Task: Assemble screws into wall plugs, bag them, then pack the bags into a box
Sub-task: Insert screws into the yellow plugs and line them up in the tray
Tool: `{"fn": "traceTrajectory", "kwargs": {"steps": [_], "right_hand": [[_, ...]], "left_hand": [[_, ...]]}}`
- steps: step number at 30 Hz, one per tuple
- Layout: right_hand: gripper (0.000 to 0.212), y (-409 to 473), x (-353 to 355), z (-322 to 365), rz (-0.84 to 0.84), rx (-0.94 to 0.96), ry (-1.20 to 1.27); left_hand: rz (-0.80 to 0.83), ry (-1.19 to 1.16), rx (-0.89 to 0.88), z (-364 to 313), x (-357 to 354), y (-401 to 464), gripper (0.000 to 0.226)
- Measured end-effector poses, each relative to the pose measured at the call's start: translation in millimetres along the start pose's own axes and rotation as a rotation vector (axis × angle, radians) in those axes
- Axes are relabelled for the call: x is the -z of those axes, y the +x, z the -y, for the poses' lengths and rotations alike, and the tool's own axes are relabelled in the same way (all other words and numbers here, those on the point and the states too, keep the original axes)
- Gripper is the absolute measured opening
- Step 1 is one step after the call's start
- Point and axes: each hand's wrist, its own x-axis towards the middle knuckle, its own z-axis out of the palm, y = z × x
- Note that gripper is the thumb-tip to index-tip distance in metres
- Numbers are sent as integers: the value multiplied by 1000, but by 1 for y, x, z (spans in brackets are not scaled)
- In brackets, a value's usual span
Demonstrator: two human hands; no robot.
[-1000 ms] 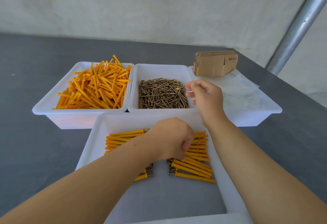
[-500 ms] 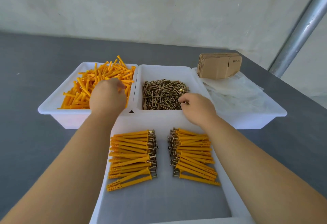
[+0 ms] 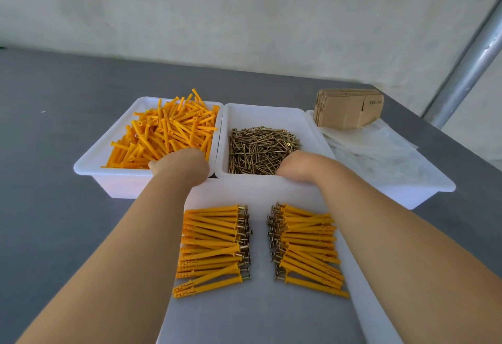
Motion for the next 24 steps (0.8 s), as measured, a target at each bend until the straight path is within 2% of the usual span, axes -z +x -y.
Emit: {"fn": "traceTrajectory", "kwargs": {"steps": [2,4,6,9,11,15,18,20,22,24], "right_hand": [[38,2,-2,-2,-88,-43,174],[33,3,-2,-2,-127,-66,223],[18,4,-1,-1,-123,-80,164],[20,3,-1,0,-126,-102,96],[21,1,-1,-3,-198,-95,134],[19,-16,-4,-15,-528,-64,477],[17,-34,-6,-22,-768,26,638],[7,-45,-5,-22,-802,94,943],[5,-53,-4,-20,-743,150,1328],[4,-59,-4,-20,-670,192,1578]], "left_hand": [[-13,-4,-24,1,0,-1,32],[-31,-20,-50,4,1,-1,26],[-53,-37,-62,5,0,-2,21],[-110,-64,-54,4,1,-3,22],[-136,-82,-38,3,1,-4,23],[-87,-70,-10,1,2,-4,18],[-61,-36,11,0,2,-5,22],[-62,-32,-5,1,3,-5,27],[-67,-49,-43,3,5,-7,28],[-69,-66,-83,4,6,-8,25]]}}
